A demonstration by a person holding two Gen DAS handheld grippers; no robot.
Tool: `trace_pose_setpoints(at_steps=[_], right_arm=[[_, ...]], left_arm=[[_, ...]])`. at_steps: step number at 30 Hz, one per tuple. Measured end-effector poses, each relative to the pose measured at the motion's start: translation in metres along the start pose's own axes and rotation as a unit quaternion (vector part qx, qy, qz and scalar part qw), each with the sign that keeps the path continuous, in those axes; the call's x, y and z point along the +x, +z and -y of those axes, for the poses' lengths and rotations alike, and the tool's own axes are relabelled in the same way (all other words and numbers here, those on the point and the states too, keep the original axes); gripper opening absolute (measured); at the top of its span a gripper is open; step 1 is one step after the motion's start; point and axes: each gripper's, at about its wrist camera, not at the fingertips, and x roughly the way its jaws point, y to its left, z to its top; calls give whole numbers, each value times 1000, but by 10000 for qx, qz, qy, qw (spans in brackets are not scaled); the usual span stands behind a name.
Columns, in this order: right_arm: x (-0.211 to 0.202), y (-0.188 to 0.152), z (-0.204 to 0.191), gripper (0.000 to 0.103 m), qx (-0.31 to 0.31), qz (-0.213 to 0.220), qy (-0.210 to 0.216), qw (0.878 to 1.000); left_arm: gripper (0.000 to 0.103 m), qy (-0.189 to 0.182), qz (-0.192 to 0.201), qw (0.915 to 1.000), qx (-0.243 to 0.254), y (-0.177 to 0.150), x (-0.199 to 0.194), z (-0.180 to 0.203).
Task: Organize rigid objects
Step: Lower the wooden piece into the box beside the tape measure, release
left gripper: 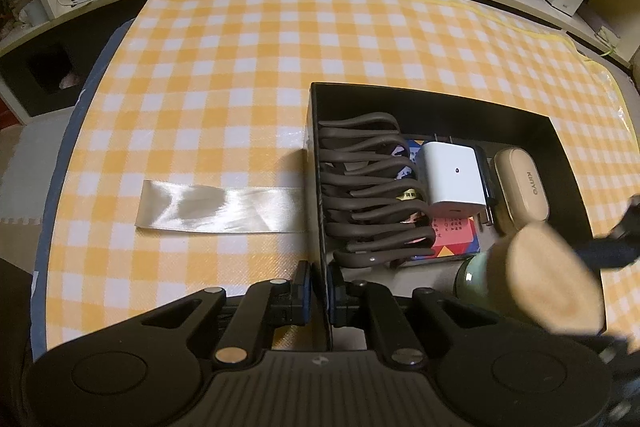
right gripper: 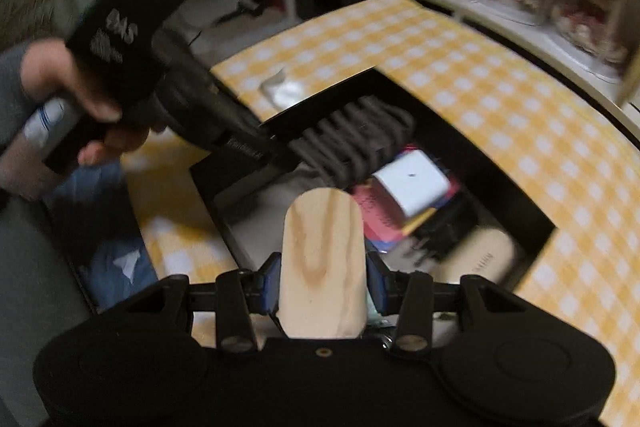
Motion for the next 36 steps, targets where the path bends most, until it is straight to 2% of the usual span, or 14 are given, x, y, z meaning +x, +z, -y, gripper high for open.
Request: trace_pose_setpoints(at_steps=[9,12,15,18,33,36], right_arm=[[35,23,-9,45,-34,-271,392,9989],[45,29,-8,48,266,-293,572,9976],[45,29,-4,56,570,-215,631,9961],[36,25,2,55,821,-95,694,9942],[-9,12,15,54,1614,314,335,9858],[-24,7,15,59,1779,471,188,9827]], left_arm=[[10,-53,-29,10000,-49,1,3,-5],[10,-55,-30,10000,-47,1,3,-6],[10,-64,-30,10000,-53,1,2,-6],[11,-68,-28,10000,-51,0,3,-6],[11,-64,-33,10000,-63,1,2,-6],[11,-62,-31,10000,-55,0,2,-6]])
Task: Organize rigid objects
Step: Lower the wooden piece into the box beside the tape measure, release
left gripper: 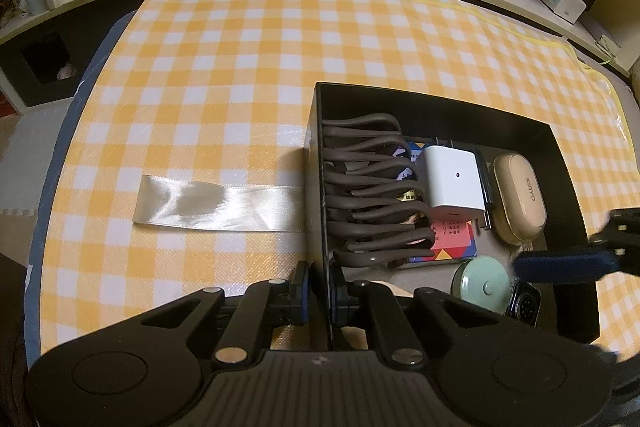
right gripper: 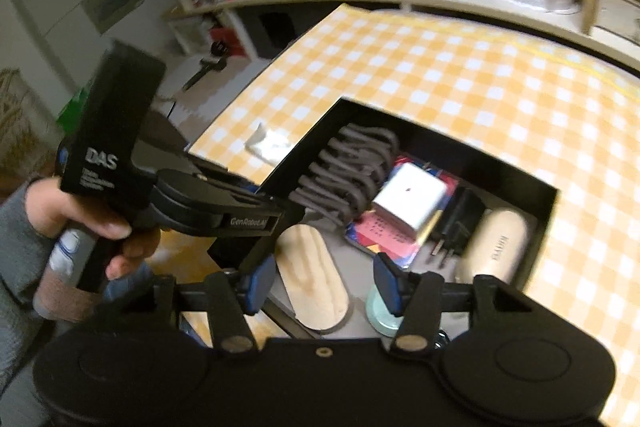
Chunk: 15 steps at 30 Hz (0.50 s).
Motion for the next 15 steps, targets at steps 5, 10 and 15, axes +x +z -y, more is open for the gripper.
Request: trace_pose_setpoints(at_steps=[5,10,15], right_arm=[[-29,-7,3,74,332,353,-298,9984],[-53,-21,7,82,650,654,-635,9937],[-71,-35,12,89,913,947,-1084,9854]], left_arm=[[10,1,-1,10000,-7,0,0,0],[10,6,2,10000,-10,0,-1,1],[10,13,4,10000,0,0,-1,1]])
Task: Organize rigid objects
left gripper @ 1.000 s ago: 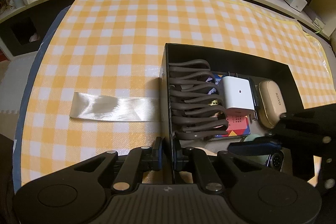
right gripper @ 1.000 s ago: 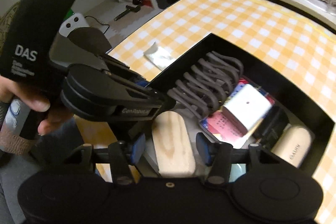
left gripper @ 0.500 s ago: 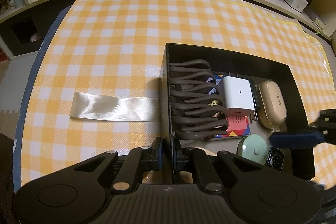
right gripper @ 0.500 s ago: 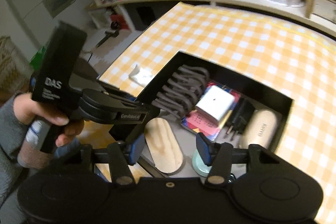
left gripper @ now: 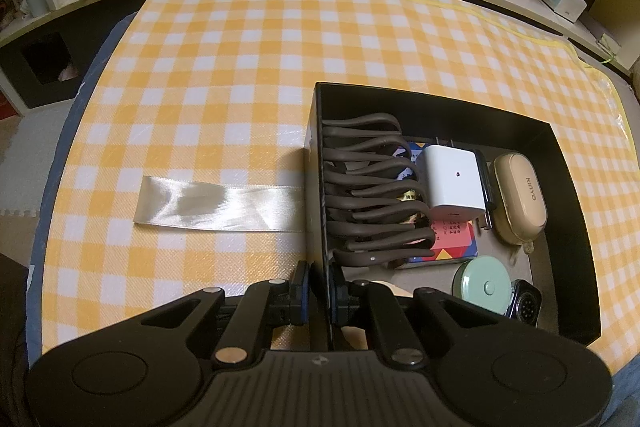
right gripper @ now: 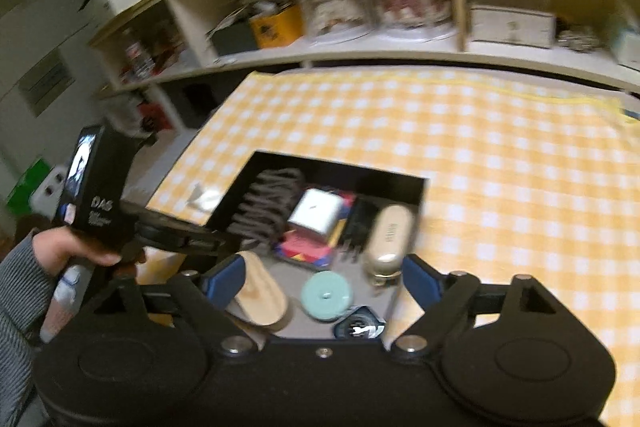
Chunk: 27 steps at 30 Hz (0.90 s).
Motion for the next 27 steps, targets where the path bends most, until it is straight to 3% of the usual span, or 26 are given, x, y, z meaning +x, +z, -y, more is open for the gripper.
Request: trace_pose_setpoints(at_steps=[6,13,23,25,27], right_arm=[[-12,-9,7,103,181,175,-359,9990],[-15,-20,9,103,293,260,-781,9962],[-18,-26,11,103,273,302,-893,9952],[-17,-27,11,103,268,289,-938,9948],[-16,-27,12,103,273,281,-962,9946]], left_arm=[[10,37,3,10000,21,0,1,-1],[9,65,11,10000,50,1,0,1],[11,184,214,9996,75,-3,-21,5],[17,169,352,9992,49,-7,-36,6],[42,152,477,9987,-15,-14,-48,6]])
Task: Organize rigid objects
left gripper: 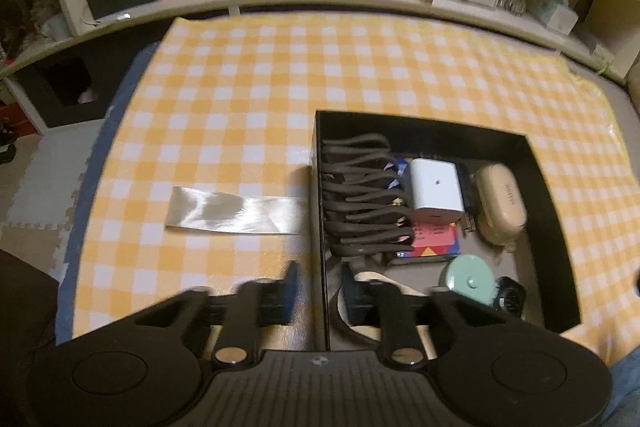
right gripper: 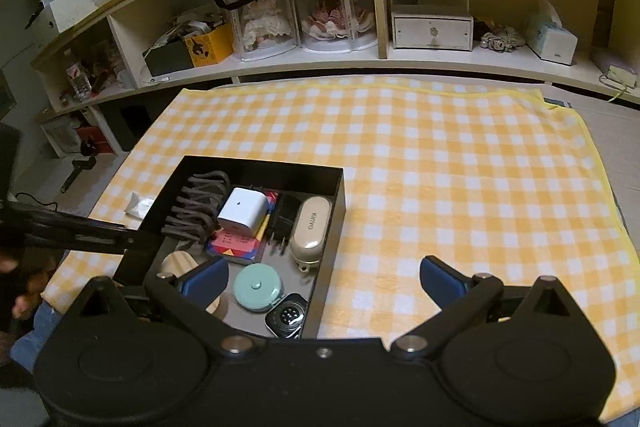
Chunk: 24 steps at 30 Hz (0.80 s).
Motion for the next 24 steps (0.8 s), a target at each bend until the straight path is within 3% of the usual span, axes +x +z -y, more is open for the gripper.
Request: trace_pose_setpoints(at_steps=[6,9,15,24], right_arm=[[-3,-2,-1,103,4,23,-68,10000],[-3,-4,-2,103,20,16,-101,9999],[0,-7,-2,103,12,-62,-170,9998],[1,-12,-2,103,-13,-209,-273,9994]], left_arm=[[82,-36,284,9994,-181,-11,-30,1],[92,-27,452,9988,-181,-17,-44,4],[103,4,547,9984,-139,-32,-57,7],[103,27,642,9979,97,-42,-66,15]])
